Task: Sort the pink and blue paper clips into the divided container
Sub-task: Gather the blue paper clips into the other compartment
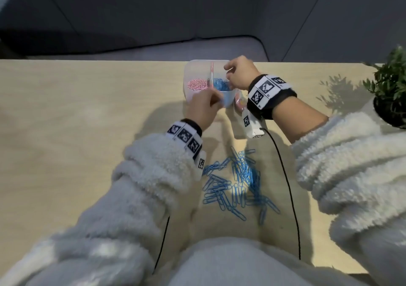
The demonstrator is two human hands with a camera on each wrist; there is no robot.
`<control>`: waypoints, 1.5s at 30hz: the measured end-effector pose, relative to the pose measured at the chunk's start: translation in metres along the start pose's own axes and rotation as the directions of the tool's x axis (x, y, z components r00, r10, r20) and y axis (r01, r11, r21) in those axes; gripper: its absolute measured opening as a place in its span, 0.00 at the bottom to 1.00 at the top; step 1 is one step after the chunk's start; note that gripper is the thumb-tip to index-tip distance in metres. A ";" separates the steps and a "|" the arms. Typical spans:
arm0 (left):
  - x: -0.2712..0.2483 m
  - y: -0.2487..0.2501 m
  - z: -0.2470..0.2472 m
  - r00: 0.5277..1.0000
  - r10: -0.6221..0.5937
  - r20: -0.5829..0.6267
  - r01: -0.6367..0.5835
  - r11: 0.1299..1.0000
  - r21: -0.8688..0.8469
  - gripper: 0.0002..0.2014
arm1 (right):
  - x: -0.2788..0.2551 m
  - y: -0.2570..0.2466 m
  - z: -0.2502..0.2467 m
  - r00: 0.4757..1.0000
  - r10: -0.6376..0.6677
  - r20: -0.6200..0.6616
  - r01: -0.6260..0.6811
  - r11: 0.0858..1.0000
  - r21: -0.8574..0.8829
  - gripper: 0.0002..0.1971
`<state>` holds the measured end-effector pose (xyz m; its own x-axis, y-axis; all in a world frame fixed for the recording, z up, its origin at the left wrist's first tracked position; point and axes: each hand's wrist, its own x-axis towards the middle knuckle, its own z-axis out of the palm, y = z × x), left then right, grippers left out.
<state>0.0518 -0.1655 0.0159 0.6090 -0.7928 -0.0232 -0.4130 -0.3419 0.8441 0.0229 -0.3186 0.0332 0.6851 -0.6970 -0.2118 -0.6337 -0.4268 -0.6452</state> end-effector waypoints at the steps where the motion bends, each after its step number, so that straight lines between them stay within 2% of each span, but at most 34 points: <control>1: 0.012 0.005 0.001 0.999 0.001 -0.054 -0.004 0.999 -0.046 0.06 | -0.004 0.001 -0.004 1.000 -0.019 -0.024 0.020 0.999 0.030 0.15; 3: 0.033 0.013 0.003 0.994 -0.040 -0.100 0.025 0.989 -0.147 0.05 | -0.017 0.005 -0.010 0.994 -0.057 -0.089 0.068 0.989 0.133 0.15; 5: 0.051 0.016 0.008 0.991 -0.073 -0.108 0.054 0.983 -0.173 0.06 | -0.036 0.012 -0.016 0.986 -0.045 -0.163 0.087 0.962 0.258 0.14; 7: 0.063 0.017 0.013 0.992 -0.077 -0.096 0.071 0.995 -0.068 0.06 | -0.057 0.025 -0.016 0.980 -0.021 -0.196 0.089 0.935 0.342 0.12; 10: 0.066 0.016 0.018 0.999 -0.046 0.018 0.040 0.970 0.241 0.07 | -0.088 0.051 -0.011 0.985 0.011 -0.171 0.060 0.913 0.405 0.11; 11: 0.065 0.016 0.018 0.998 -0.025 0.054 0.008 0.953 0.302 0.08 | -0.098 0.062 -0.009 0.986 0.012 -0.164 0.054 0.918 0.394 0.11; 13: 0.059 0.018 0.012 0.995 0.003 0.095 -0.031 0.956 0.293 0.06 | -0.117 0.084 -0.006 0.993 0.020 -0.120 0.019 0.948 0.319 0.11; 17: 0.029 0.018 -0.005 0.995 0.101 0.004 -0.100 0.981 0.167 0.07 | -0.156 0.122 0.002 0.989 0.149 0.015 -0.150 0.986 0.066 0.11; 18: 0.015 0.014 -0.009 0.997 0.074 0.011 -0.075 0.977 0.199 0.07 | -0.165 0.127 0.006 0.980 0.193 0.041 -0.193 0.981 -0.008 0.08; 20: -0.019 -0.007 -0.013 0.992 -0.033 0.120 -0.010 0.942 0.337 0.08 | -0.178 0.130 0.016 0.976 0.214 0.040 -0.207 0.970 -0.128 0.07; 22: -0.058 -0.032 -0.016 0.968 -0.143 0.207 0.037 0.894 0.447 0.10 | -0.184 0.128 0.027 0.981 0.194 0.025 -0.188 0.971 -0.147 0.10; 26: -0.117 -0.062 -0.009 0.933 -0.271 0.237 0.113 0.845 0.524 0.14 | -0.178 0.114 0.050 0.996 0.073 0.055 -0.061 0.981 -0.186 0.16; 30: -0.137 -0.065 0.012 0.936 -0.252 0.247 0.121 0.886 0.447 0.15 | -0.181 0.089 0.074 0.985 -0.077 0.152 0.119 0.948 -0.294 0.16; 33: -0.134 -0.064 0.014 0.943 -0.206 0.261 0.077 0.899 0.432 0.12 | -0.184 0.084 0.078 0.966 -0.124 0.225 0.193 0.929 -0.315 0.15; 35: -0.132 -0.066 0.005 0.954 -0.188 0.234 0.065 0.892 0.448 0.13 | -0.181 0.085 0.071 0.972 -0.140 0.191 0.187 0.948 -0.256 0.16; 37: -0.131 -0.069 -0.003 0.958 -0.196 0.210 0.082 0.887 0.454 0.16 | -0.177 0.086 0.062 0.978 -0.106 0.178 0.145 0.965 -0.220 0.21; 39: -0.131 -0.068 -0.004 0.950 -0.216 0.226 0.092 0.884 0.458 0.18 | -0.175 0.082 0.059 0.958 -0.102 0.269 0.183 0.938 -0.295 0.26; 42: -0.131 -0.063 0.008 0.941 -0.216 0.261 0.080 0.890 0.448 0.17 | -0.177 0.070 0.069 0.907 -0.141 0.397 0.310 0.862 -0.402 0.27; 45: -0.128 -0.057 0.018 0.943 -0.192 0.272 0.042 0.880 0.473 0.14 | -0.180 0.065 0.079 0.893 -0.192 0.407 0.358 0.851 -0.384 0.26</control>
<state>-0.0148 -0.0535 -0.0388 0.4693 -0.8193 -0.3294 -0.6581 -0.5732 0.4882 -0.1136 -0.1751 -0.0291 0.8796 -0.3061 -0.3643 -0.4323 -0.8339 -0.3431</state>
